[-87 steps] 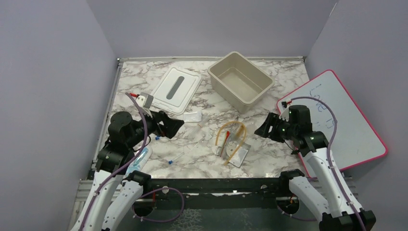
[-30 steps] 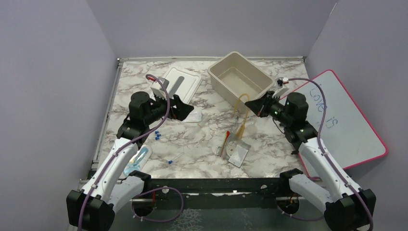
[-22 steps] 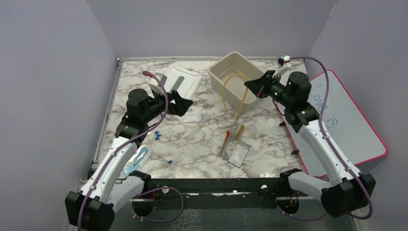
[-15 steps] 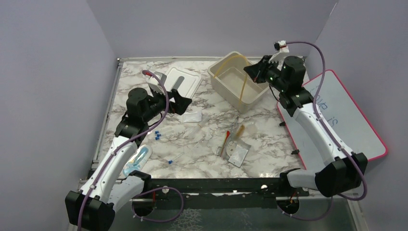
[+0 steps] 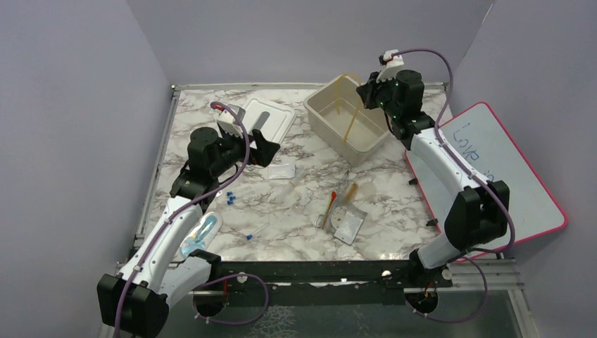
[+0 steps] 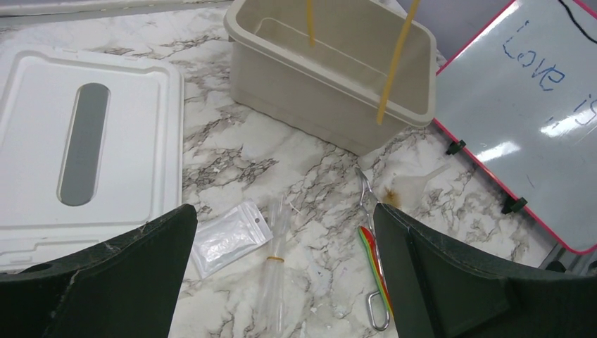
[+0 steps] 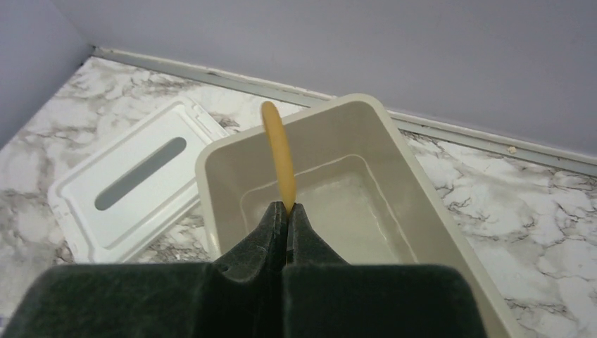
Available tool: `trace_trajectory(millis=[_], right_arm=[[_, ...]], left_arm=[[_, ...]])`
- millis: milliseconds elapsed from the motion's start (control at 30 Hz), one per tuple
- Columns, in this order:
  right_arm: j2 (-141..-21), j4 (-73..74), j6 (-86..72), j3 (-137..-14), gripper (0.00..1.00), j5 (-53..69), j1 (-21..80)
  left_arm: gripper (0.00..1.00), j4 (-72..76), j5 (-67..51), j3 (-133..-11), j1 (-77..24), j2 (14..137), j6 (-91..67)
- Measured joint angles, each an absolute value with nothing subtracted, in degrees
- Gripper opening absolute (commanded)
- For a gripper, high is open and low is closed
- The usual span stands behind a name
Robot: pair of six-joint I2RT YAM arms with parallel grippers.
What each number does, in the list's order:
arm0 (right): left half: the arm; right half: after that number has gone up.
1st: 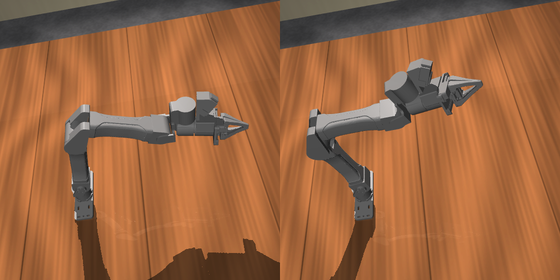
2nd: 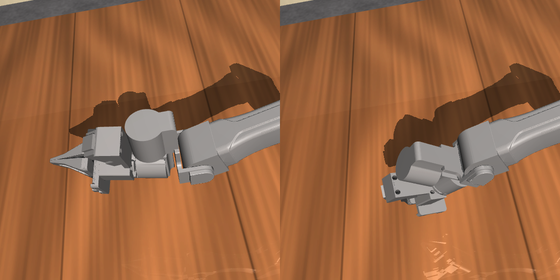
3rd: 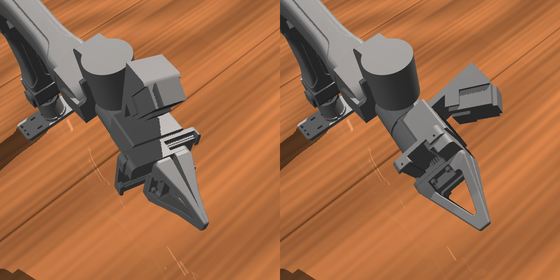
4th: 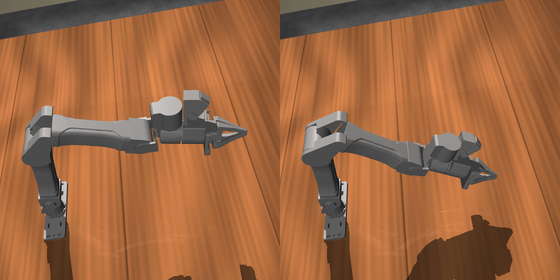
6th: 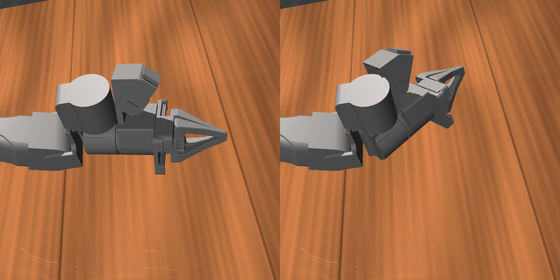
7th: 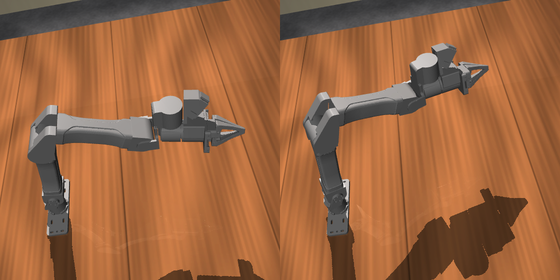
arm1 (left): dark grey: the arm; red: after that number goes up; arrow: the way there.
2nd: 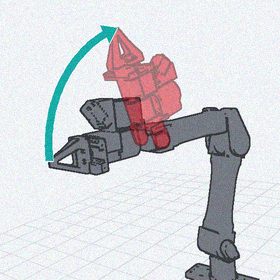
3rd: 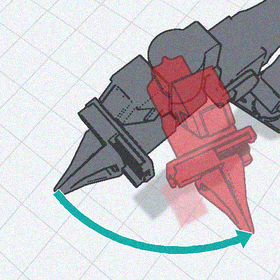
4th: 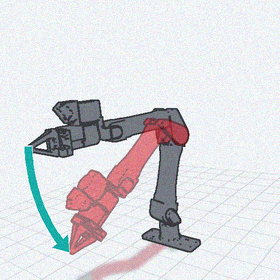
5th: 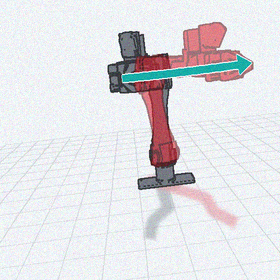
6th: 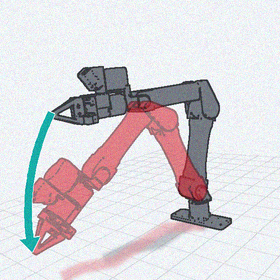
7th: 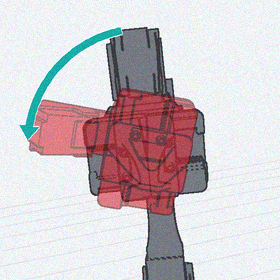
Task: Organize the chemistry lab equipment
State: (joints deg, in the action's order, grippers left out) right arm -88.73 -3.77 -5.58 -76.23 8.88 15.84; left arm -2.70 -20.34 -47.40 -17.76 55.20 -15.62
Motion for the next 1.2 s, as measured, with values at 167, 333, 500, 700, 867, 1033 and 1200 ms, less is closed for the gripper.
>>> trace_trajectory(millis=[167,333,500,700,867,1033,1200], right_arm=[[-93.8,-6.3,-1.3,-74.9,0.01,10.3,15.8],[-101.2,-8.6,1.8,-75.0,0.01,9.3,15.8],[-108.6,-9.4,6.0,-78.2,0.01,5.2,15.9],[-114.0,-10.2,10.7,-84.2,0.03,3.5,15.9],[-117.3,-10.0,11.6,-89.1,0.22,6.1,15.9],[-118.1,-9.8,9.0,-90.2,0.42,7.0,15.9],[-118.0,-8.3,4.9,-91.2,0.48,5.7,16.0]], left_arm=[[0.99,-2.7,-20.3,-47.3,-17.8,55.6,-15.6],[0.99,-2.7,-20.3,-47.1,-17.8,55.7,-15.6],[0.99,-2.7,-20.1,-47.1,-17.8,55.7,-15.6],[0.99,-2.7,-20.0,-47.1,-17.8,55.8,-15.4],[0.99,-2.7,-20.0,-47.1,-17.8,56.0,-15.3],[0.99,-2.7,-19.9,-47.1,-17.8,56.1,-15.2],[0.99,-2.7,-19.9,-47.0,-17.8,56.2,-15.1]])
